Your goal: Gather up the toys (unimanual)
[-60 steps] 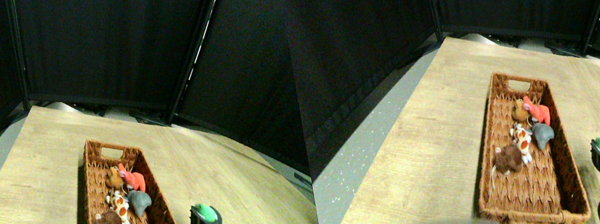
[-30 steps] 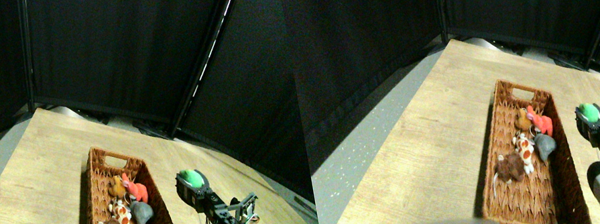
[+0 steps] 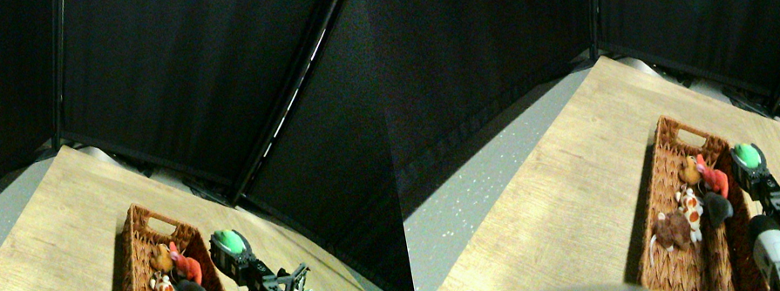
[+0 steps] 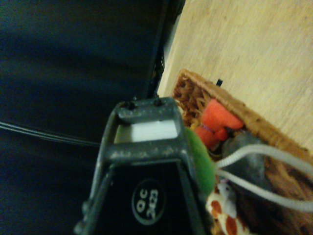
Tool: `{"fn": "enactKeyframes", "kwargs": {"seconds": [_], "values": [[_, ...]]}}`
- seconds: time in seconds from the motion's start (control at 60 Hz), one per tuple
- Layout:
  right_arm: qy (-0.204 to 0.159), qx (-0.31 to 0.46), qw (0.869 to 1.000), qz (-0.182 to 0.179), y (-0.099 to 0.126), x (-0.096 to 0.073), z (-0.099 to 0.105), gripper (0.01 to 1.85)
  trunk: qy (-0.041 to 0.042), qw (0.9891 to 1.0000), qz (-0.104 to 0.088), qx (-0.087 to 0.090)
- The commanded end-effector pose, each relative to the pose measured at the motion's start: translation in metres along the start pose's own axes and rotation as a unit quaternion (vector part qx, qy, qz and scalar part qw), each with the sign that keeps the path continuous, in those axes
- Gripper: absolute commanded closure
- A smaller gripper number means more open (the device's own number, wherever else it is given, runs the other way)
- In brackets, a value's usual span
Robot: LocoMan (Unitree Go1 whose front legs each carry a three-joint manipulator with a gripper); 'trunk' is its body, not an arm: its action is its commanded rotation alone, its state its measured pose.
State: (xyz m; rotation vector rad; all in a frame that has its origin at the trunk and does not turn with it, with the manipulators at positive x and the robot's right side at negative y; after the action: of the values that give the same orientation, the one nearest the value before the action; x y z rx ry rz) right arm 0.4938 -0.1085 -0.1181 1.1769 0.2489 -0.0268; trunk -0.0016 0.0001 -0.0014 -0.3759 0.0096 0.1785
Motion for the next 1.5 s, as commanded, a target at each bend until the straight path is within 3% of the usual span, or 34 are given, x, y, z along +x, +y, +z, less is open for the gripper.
{"fn": "enactKeyframes", "kwargs": {"seconds": [0.017,0.467,0.483,0.533,0.55,0.617,0.7,0.85,1.033,1.3,1.5], "values": [[0.023,0.033,0.999,0.019,0.007,-0.001,-0.006,1.8,0.001,0.9998,0.017,-0.007],[0.026,0.025,0.999,0.009,-0.001,0.002,-0.009,1.8,0.0033,0.9998,0.017,-0.006],[0.033,0.013,0.999,0.009,-0.001,0.001,-0.008,1.77,0.0037,0.9998,0.016,-0.005],[0.047,-0.017,0.999,0.0,-0.001,0.0,-0.003,1.18,0.004,0.9999,0.016,-0.005],[0.047,-0.017,0.999,0.0,-0.001,0.0,-0.003,1.18,0.0042,0.9999,0.016,-0.004],[0.047,-0.024,0.999,-0.005,-0.001,-0.002,0.0,0.67,0.0045,0.9999,0.015,-0.002],[0.041,-0.02,0.999,0.0,-0.002,-0.001,0.002,0.62,0.0058,0.9999,0.013,0.0],[0.018,-0.017,1.0,0.003,-0.003,0.0,0.008,0.6,0.0072,0.9999,0.009,0.005],[-0.029,-0.041,0.999,0.014,-0.01,0.003,0.032,0.61,0.0091,0.9999,0.004,0.013],[-0.144,-0.025,0.989,0.019,-0.022,-0.001,0.086,1.38,0.0159,0.9991,-0.016,0.035],[-0.169,-0.042,0.985,0.005,-0.035,-0.016,0.11,1.45,0.022,0.9975,-0.037,0.056]]}}
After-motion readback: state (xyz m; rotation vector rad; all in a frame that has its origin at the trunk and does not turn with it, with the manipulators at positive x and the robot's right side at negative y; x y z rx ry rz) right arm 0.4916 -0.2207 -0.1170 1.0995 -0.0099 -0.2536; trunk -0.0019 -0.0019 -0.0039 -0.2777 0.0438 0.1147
